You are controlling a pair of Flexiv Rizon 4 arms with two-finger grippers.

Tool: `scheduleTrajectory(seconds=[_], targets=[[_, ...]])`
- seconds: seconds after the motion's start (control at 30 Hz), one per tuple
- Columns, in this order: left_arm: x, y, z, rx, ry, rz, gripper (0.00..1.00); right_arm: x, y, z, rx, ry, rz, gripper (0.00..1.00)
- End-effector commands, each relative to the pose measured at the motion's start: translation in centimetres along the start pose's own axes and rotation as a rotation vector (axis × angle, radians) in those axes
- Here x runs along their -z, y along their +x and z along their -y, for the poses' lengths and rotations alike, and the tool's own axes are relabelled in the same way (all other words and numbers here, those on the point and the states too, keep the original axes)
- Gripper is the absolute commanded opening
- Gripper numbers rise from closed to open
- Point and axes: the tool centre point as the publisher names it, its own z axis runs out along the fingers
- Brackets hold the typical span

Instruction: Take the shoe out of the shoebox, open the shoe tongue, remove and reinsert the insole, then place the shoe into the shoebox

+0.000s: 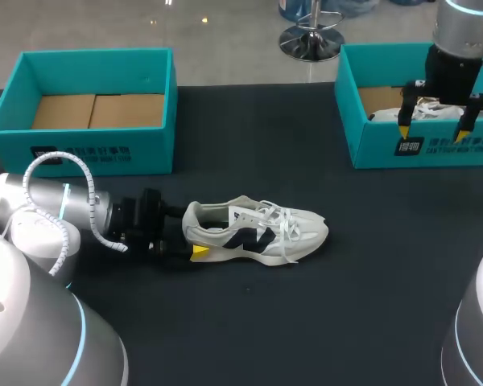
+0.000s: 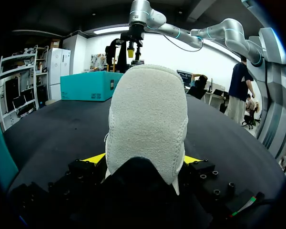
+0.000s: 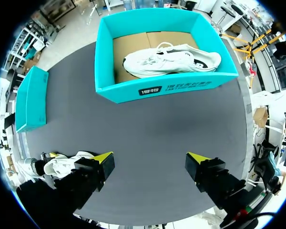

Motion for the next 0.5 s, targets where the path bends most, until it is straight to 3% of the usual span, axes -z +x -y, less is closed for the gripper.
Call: scheduleTrajectory(seconds=[0.03,0.5], targets=[[-0.1,0.0,0.1,0.000,-0.002,0.000,0.00,0.6,2.7,0.3,-0.005,-0.014,0.021,1.00],[-0.1,0.0,0.1,0.000,-0.002,0.000,0.00,1.5,11.8,2.5,0.071,-0.036,0.022,1.00]])
